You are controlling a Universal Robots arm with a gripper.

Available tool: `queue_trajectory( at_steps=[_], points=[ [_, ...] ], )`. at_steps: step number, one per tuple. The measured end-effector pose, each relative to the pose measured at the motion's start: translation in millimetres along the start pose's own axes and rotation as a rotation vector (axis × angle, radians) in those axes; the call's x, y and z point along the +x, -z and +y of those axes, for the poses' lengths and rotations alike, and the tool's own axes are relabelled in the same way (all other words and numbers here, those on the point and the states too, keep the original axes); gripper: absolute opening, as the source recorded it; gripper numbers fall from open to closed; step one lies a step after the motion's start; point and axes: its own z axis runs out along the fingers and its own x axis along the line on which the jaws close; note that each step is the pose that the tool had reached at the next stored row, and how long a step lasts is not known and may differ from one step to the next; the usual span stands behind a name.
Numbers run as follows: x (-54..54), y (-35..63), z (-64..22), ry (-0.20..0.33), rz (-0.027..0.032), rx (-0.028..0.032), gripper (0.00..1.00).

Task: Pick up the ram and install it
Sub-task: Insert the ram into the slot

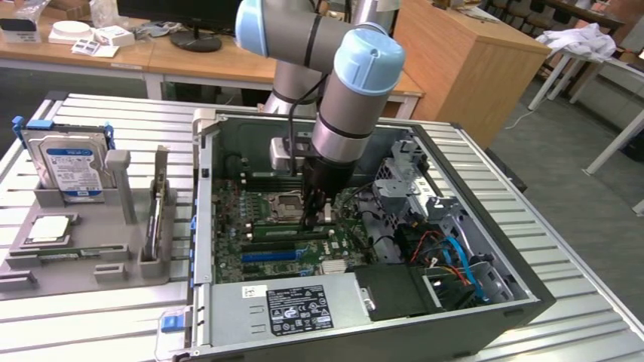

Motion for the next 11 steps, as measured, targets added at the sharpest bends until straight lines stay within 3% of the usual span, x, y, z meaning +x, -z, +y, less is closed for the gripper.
queue_trajectory(
  at_steps=[7,10,11],
  points=[
    [0.0,-0.2,0.0,0.000,-0.0003,-0.0001,0.13],
    [0.0,-0.2,0.0,0.000,-0.0003,0.0001,0.25],
    [0.0,-0.2,0.0,0.000,-0.0003,0.0001,0.25]
  ],
)
